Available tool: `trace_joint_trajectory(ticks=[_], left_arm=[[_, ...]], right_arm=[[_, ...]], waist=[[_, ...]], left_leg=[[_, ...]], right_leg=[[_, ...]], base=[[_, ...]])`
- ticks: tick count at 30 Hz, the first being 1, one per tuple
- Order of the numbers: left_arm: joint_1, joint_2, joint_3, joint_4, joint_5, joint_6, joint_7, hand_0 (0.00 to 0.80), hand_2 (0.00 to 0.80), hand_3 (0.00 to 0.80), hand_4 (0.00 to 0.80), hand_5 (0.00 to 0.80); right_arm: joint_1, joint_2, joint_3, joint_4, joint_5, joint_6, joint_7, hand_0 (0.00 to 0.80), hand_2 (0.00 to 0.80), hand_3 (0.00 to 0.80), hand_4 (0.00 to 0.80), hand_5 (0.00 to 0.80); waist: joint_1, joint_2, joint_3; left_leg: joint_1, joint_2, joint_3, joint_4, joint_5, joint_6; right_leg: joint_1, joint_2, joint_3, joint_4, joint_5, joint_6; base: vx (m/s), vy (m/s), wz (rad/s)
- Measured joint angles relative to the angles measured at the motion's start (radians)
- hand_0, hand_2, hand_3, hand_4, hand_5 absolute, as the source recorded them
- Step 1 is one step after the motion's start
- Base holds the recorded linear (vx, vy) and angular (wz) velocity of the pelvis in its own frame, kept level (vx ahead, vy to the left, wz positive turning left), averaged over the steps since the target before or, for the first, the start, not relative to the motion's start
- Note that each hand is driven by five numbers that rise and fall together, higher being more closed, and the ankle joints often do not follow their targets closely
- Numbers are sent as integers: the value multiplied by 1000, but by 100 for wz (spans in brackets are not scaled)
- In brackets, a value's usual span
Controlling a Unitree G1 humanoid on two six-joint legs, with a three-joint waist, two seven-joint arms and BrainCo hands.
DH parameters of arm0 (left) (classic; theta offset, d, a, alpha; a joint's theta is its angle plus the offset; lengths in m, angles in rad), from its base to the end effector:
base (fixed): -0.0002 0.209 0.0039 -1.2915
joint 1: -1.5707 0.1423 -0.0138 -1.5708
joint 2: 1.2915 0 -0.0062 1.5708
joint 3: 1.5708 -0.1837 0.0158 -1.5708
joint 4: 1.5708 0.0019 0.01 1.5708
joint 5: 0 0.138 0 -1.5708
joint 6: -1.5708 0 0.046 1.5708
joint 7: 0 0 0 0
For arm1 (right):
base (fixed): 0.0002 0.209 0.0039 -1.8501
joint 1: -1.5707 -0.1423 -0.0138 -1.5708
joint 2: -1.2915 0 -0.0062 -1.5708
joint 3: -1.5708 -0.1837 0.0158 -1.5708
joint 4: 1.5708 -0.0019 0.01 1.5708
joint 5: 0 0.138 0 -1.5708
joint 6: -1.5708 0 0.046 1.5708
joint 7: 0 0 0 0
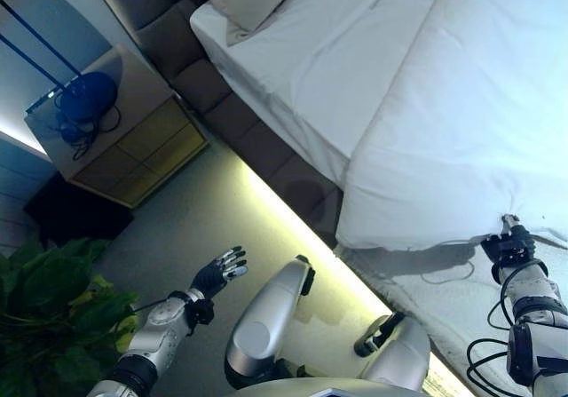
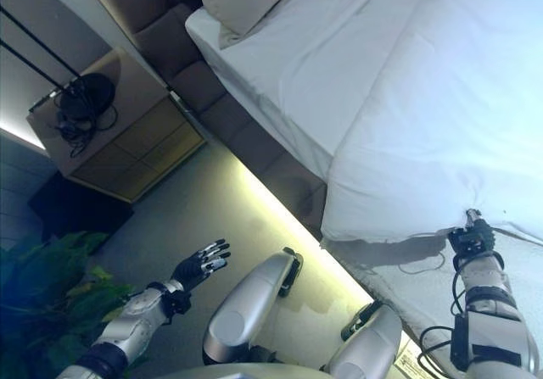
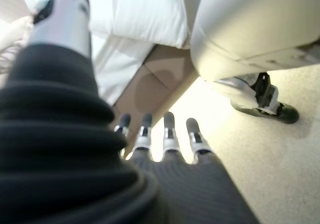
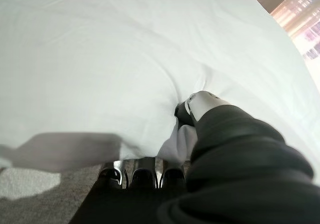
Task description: Make the bed neatly
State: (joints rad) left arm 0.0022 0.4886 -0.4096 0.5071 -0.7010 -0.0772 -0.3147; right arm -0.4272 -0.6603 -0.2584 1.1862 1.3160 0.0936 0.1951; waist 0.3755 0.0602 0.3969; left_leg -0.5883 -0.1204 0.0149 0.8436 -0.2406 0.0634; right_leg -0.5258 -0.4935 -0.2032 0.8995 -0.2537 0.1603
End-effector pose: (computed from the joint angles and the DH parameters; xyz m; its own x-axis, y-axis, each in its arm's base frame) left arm 0.1636 0.2198 -0.0397 0.7979 -0.3768 -0.4706 0.2769 0.9224 -0.2692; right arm 0.2100 -0.3618 0.0242 0.8132 -0.4363 -0.3852 0.5635 0.4251 0.7083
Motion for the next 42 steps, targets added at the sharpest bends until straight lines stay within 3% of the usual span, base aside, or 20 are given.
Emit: trace_joint_trajectory(ticks=[5,11,16,22,29,35,42], left_arm=[[10,2,2,0,0,-1,2,0,0,0,0,0],[32,-1,3,-1,0,-1,11,0,0,0,0,0],[40,-31,37,-13,0,8,45,0,0,0,0,0],[39,-72,80,-16,2,45,93,0,0,0,0,0],[37,-93,81,-15,2,69,143,0,0,0,0,0],[56,-93,87,-15,-1,71,168,0,0,0,0,0],[72,-94,104,-14,-2,71,171,0,0,0,0,0]], right_arm=[[13,59,41,-8,-17,-42,0,800,800,800,800,800],[54,189,124,-138,-109,-166,-31,800,800,800,800,800],[92,273,236,-306,-247,-216,-129,800,800,800,800,800],[104,331,359,-435,-367,-204,-202,800,800,800,800,800],[91,363,453,-461,-444,-154,-269,800,800,800,800,800],[36,376,522,-461,-492,-105,-276,800,800,800,800,800],[-23,395,573,-459,-539,-48,-277,800,800,800,800,800]], waist=[[3,-22,-14],[7,-46,-46],[7,-58,-75],[11,-72,-104],[39,-65,-131],[75,-58,-139],[114,-55,-144]], left_leg=[[39,12,13,-93,6,-10],[133,24,15,-209,22,-25],[247,29,15,-342,92,-33],[362,11,2,-463,127,-38],[441,-14,-26,-556,151,-37],[474,-23,-51,-590,157,-42],[474,-41,-80,-592,161,-40]], right_leg=[[43,5,-34,-93,34,-9],[135,23,-71,-201,60,-11],[236,35,-103,-286,69,-9],[343,35,-116,-353,65,12],[442,18,-139,-384,53,13],[502,15,-165,-418,50,15],[535,0,-202,-433,34,39]], base=[[-19,-5,3],[16,17,-3],[35,55,-2],[67,121,10],[46,140,30],[51,118,20],[38,72,15]])
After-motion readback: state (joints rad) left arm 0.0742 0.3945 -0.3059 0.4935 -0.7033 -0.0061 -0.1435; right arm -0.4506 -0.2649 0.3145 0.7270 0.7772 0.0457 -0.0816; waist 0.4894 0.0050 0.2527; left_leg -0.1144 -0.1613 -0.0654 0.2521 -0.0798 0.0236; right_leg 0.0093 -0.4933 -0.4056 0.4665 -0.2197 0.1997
